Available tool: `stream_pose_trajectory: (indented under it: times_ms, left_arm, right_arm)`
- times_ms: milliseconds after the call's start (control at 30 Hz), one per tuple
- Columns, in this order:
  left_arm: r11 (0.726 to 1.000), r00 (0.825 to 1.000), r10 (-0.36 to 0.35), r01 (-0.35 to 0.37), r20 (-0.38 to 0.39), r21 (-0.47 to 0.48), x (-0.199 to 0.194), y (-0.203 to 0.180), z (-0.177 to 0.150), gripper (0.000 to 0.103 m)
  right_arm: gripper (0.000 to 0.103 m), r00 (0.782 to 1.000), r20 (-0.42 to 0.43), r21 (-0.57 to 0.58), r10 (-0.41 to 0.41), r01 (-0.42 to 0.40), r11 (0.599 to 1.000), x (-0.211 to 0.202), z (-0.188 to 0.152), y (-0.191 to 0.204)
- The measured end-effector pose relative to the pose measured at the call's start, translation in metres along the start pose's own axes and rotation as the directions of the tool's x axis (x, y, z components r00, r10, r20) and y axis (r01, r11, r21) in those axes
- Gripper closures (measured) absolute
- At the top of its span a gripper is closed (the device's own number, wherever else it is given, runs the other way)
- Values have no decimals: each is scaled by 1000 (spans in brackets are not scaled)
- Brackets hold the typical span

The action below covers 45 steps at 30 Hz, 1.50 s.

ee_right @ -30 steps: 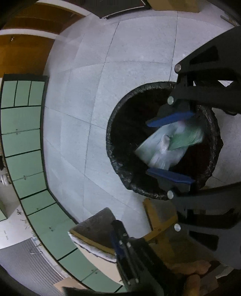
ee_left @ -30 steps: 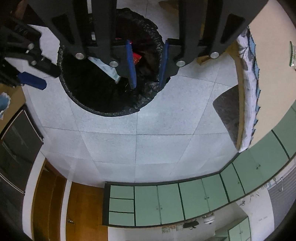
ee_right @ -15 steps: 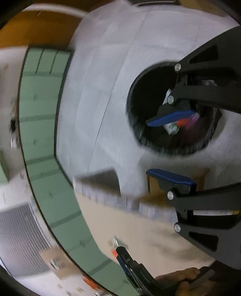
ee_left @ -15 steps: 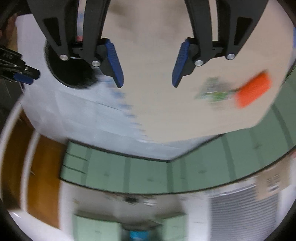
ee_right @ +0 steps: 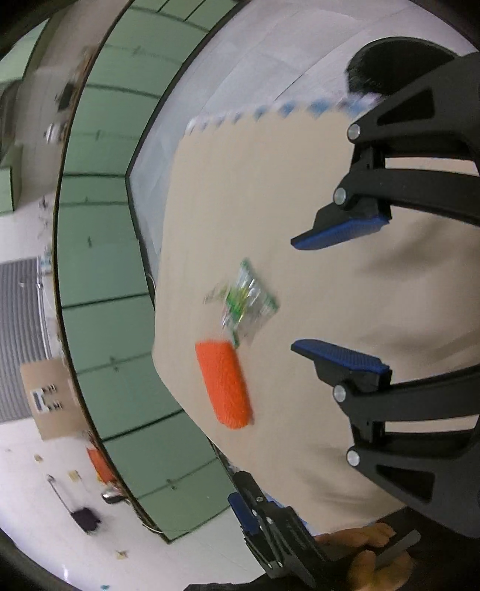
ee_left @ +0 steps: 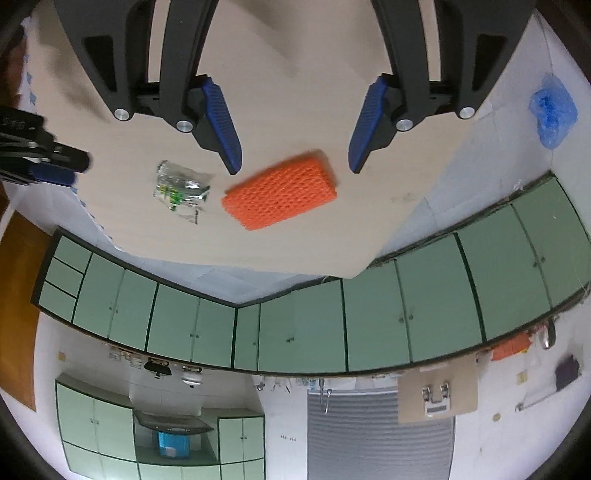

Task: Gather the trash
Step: 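Grasp the orange foam net with the left tool while the right tool grasps the clear candy wrapper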

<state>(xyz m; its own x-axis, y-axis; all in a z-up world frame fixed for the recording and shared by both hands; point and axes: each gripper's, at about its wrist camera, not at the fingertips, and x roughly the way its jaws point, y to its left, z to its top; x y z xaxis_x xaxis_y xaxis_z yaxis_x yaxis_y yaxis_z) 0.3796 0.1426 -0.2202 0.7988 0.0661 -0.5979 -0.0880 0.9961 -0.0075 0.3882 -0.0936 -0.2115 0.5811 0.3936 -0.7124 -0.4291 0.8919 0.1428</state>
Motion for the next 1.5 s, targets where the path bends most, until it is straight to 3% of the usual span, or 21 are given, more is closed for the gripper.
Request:
stream_pose_trajectory:
  times_ms: [200, 333, 500, 567, 733, 967, 1067, 1100, 1133, 1167, 1200, 1500]
  left_arm:
    - [1000, 999, 4, -3, -51, 16, 44, 9, 0, 43]
    - [1000, 997, 10, -10, -81, 1, 69, 17, 0, 43]
    - [1000, 996, -1, -1, -91, -15, 81, 24, 1, 43]
    - [1000, 995, 1, -3, -96, -18, 83, 25, 0, 43]
    - [1000, 992, -7, 4, -127, -21, 92, 23, -3, 43]
    - [999, 981, -19, 13, -193, -33, 109, 16, -3, 43]
    - [1000, 967, -13, 11, -254, -10, 123, 11, -5, 45]
    - [1000, 968, -10, 11, -250, 2, 124, 9, -5, 58]
    - [1000, 969, -17, 18, -247, 3, 124, 9, -4, 83]
    - [1000, 969, -26, 25, -245, -5, 122, 9, -2, 86]
    - [999, 971, -42, 37, -234, -26, 120, 11, -1, 95]
    - [996, 987, -89, 85, -131, -36, 67, 1, 6, 97]
  right_arm:
    - [53, 999, -36, -14, 7, -8, 1000, 50, 25, 2]
    - [43, 996, -84, -34, 3, -6, 999, 85, 38, 5]
    - [40, 991, -128, -63, -37, 29, 998, 115, 43, 7]
    - [56, 988, -149, -75, -49, 39, 996, 123, 42, 6]
    - [79, 989, -140, -90, -41, 29, 996, 121, 40, 4]
    - [86, 994, -106, -66, 6, -13, 998, 108, 37, -2]
    - [86, 996, -91, -45, 24, -29, 999, 98, 34, -5]
    - [86, 995, -89, -36, 35, -39, 999, 95, 34, -6]
    - [86, 995, -88, -30, 39, -42, 999, 91, 32, -6]
    - [86, 996, -86, -27, 39, -41, 999, 89, 32, -6]
    - [86, 996, -85, -26, 39, -41, 999, 86, 32, -6]
    - [86, 998, -59, -30, 38, -39, 999, 52, 28, 3]
